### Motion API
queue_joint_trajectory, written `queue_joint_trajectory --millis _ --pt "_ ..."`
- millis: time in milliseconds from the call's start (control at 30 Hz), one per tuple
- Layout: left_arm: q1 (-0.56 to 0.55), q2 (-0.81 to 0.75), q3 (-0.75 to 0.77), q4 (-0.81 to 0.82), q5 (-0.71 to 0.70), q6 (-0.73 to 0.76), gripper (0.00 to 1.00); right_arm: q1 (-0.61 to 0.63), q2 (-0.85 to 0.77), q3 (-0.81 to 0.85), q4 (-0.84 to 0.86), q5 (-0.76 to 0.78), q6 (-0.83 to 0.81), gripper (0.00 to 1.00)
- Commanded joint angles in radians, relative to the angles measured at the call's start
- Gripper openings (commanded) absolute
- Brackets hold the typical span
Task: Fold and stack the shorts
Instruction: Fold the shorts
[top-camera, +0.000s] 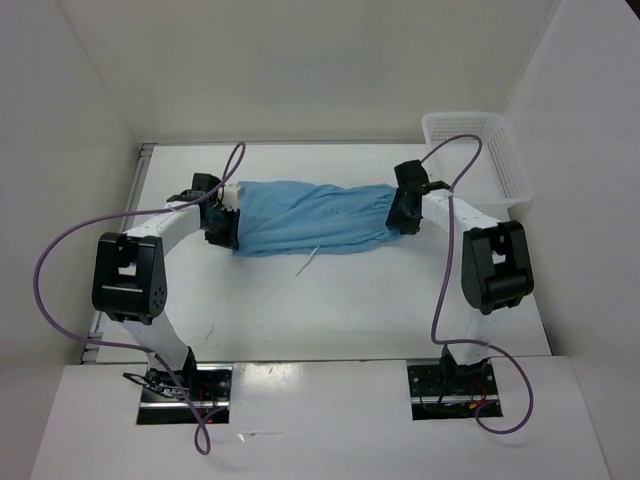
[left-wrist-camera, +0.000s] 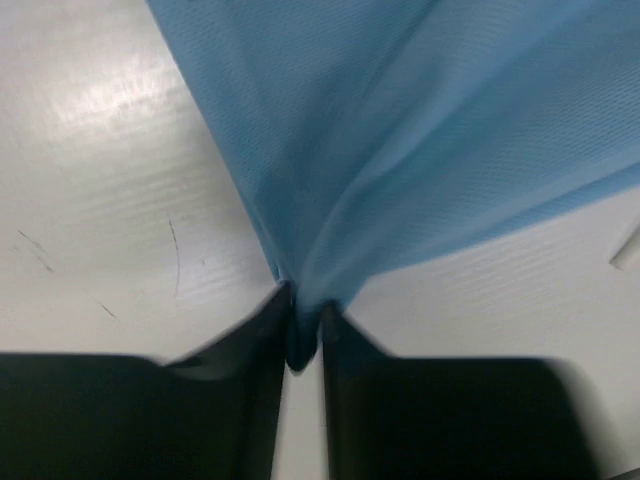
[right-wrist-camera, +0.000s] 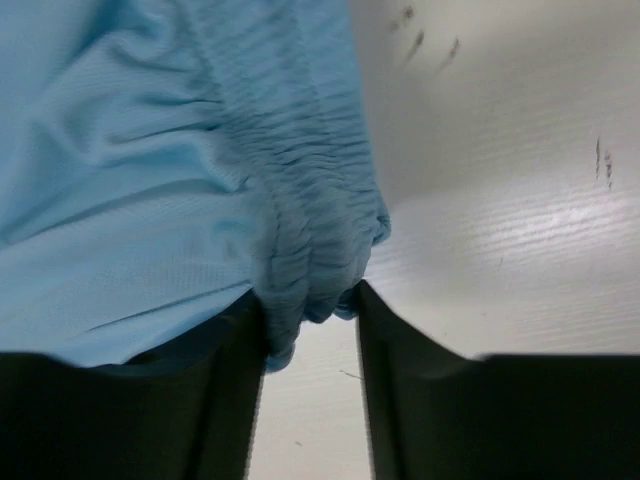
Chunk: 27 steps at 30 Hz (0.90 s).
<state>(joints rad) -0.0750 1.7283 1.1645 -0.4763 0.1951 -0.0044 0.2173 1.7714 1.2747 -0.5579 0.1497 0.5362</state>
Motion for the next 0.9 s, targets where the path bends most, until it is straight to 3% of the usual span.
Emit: queue_joint_trajectory --millis 0,100,133,200,267,333,400,533,667,867 --pt "0.026 0.033 -0.025 0.007 -0.013 0.004 0.35 0.002 0.034 -0.037 0.001 0.010 0.005 0.46" --pt "0.026 0.024 -0.025 -0.005 -0.003 0.004 0.47 0.002 0.014 -0.026 -0.011 0.024 0.005 0.73" --pt "0.026 0.007 -0.025 -0.005 -0.014 0.004 0.57 0.002 -0.027 -0.026 -0.011 0.024 0.005 0.77" --pt "0.026 -0.051 -0.025 -0.015 -0.045 0.004 0.62 0.002 -0.078 -0.026 -0.001 0.014 0.005 0.89" --pt "0.035 -0.097 -0.010 -0.036 -0.078 0.004 0.73 0.002 -0.142 -0.040 0.028 0.002 -0.004 0.93" --pt "0.035 -0.108 0.017 -0.060 -0.091 0.004 0.81 -0.025 -0.165 -0.052 0.049 -0.056 -0.004 0.94" --pt "0.035 -0.133 0.046 -0.070 -0.091 0.004 1.00 -0.062 -0.174 -0.061 0.061 -0.087 -0.004 0.94" --pt "0.035 -0.142 0.080 -0.070 -0.091 0.004 1.00 -0.082 -0.152 -0.061 0.104 -0.108 -0.004 0.93" --pt "0.035 -0.132 0.104 -0.070 -0.079 0.004 1.00 -0.104 -0.090 -0.071 0.147 -0.108 0.016 0.79" --pt "0.044 -0.108 0.135 -0.070 -0.048 0.004 1.00 -0.113 0.039 -0.048 0.191 -0.133 0.004 0.78"
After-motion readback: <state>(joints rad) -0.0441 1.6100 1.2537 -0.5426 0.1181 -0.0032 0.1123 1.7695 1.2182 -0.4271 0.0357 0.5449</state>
